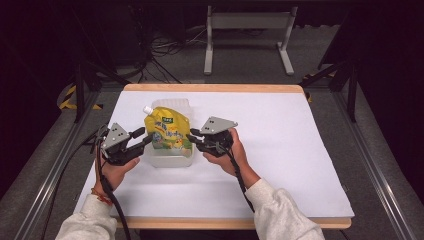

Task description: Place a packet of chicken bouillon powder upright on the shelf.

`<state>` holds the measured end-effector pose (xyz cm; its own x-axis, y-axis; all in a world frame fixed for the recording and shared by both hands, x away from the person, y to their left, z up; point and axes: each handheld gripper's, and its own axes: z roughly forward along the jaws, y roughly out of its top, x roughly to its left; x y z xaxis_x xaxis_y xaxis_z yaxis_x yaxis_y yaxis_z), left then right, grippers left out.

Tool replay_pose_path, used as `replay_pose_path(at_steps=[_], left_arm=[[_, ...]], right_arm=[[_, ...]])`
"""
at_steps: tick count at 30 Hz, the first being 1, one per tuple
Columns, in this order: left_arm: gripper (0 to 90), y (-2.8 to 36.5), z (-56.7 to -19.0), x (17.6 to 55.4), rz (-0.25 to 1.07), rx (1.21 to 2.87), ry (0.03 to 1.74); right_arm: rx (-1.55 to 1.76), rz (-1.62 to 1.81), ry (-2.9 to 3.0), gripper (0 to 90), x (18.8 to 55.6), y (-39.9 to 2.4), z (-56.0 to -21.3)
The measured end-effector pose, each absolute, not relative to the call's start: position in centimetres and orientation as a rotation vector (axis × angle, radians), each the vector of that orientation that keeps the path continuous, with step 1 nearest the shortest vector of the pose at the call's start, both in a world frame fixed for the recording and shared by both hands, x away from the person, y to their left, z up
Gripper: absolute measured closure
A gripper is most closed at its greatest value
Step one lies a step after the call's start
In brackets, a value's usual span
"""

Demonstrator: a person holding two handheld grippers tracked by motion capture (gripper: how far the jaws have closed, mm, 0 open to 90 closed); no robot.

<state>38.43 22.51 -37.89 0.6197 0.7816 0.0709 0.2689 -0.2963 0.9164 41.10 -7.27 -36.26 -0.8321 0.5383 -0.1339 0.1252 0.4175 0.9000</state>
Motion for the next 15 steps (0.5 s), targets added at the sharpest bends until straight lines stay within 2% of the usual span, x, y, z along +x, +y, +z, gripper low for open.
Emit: replay_pose_path(at_steps=[15], left_arm=[[46.5, 20.8, -38.3, 36.6, 0.678, 1.883, 0.828]], right_arm=[[0.55, 1.31, 2.262, 72.4, 40.3, -9.3, -35.3]])
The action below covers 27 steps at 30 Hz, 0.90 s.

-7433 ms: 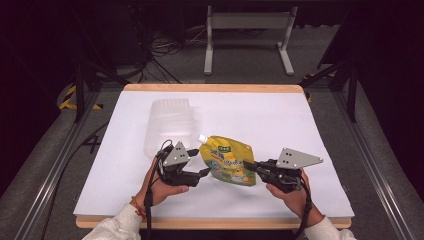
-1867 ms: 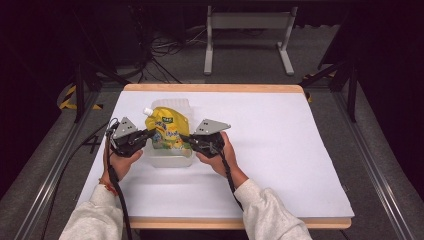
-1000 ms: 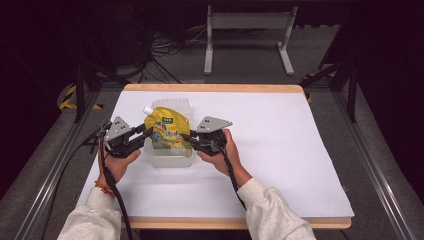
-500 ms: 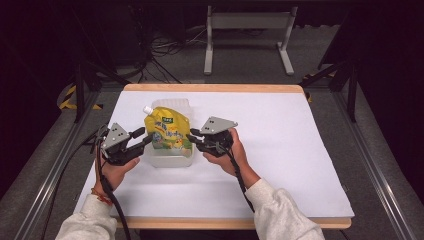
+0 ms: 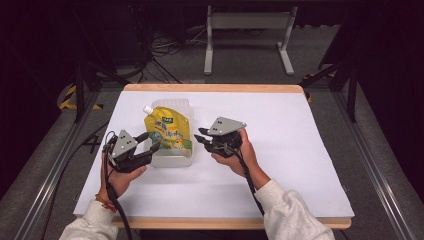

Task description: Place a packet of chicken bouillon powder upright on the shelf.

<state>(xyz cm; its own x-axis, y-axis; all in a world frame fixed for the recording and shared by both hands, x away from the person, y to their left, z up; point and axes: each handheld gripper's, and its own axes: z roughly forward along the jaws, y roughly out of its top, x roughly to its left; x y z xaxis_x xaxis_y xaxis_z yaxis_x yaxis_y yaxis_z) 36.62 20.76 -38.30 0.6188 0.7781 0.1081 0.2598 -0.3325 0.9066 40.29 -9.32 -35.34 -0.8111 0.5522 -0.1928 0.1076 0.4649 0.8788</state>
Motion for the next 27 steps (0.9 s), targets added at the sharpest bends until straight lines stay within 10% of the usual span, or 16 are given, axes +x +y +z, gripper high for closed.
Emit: replay_pose_path(at_steps=[27], left_arm=[[23.3, 18.5, -39.1, 32.4, 0.65, 1.958, 0.727]], right_arm=[[0.578, 1.085, 2.26, 52.9, 39.0, -14.1, -35.8]])
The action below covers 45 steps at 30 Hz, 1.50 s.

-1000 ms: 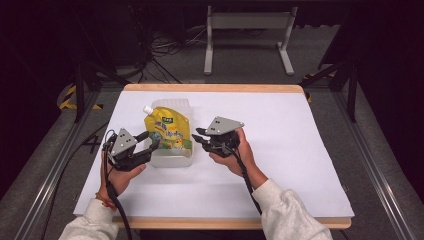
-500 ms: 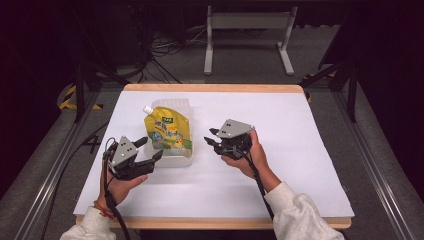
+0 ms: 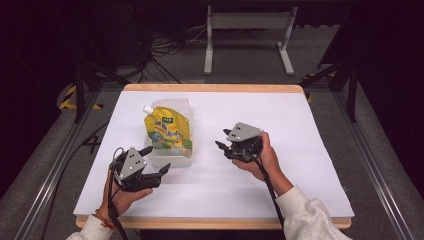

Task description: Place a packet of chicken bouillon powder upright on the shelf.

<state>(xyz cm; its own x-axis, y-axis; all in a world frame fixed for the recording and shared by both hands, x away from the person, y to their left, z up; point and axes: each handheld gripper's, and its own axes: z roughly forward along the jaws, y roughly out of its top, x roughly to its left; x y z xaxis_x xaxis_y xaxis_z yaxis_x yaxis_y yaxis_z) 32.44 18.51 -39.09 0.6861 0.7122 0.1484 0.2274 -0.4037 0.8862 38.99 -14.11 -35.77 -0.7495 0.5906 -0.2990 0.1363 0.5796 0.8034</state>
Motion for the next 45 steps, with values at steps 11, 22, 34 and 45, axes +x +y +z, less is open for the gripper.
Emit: replay_pose_path(at_steps=[11, 22, 34, 45], left_arm=[[19.0, 17.3, -39.5, 32.0, 0.631, 1.978, 0.702], [17.2, 15.8, -40.1, 31.4, 0.589, 2.026, 0.655], [15.0, 14.6, -41.5, 31.0, 0.545, 2.118, 0.617], [14.1, 14.0, -42.9, 30.9, 0.521, 2.196, 0.586]], right_arm=[[0.579, 1.022, 2.251, 45.5, 38.0, -16.4, -36.1], [0.607, 0.976, 2.258, 36.6, 36.8, -18.7, -37.0], [0.652, 0.924, 2.242, 28.4, 35.6, -22.0, -38.0], [0.722, 0.885, 2.222, 21.2, 34.4, -25.6, -39.3]])
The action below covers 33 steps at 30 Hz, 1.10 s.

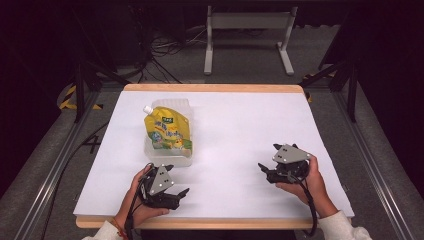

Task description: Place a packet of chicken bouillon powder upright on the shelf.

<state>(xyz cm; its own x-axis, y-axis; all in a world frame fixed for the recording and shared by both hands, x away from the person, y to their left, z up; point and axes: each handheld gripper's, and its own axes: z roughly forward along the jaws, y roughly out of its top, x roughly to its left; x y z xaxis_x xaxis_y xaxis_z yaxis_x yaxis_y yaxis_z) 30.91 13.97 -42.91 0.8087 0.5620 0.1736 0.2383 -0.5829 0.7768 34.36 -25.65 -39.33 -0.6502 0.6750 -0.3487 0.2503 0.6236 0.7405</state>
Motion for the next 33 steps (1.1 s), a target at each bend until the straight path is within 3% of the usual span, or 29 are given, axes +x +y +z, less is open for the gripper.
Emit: replay_pose_path(at_steps=[33], left_arm=[[12.9, 14.5, -44.3, 31.3, 0.489, 2.276, 0.566]], right_arm=[[1.001, 0.891, 2.148, 16.0, 28.8, -35.4, -44.2]])
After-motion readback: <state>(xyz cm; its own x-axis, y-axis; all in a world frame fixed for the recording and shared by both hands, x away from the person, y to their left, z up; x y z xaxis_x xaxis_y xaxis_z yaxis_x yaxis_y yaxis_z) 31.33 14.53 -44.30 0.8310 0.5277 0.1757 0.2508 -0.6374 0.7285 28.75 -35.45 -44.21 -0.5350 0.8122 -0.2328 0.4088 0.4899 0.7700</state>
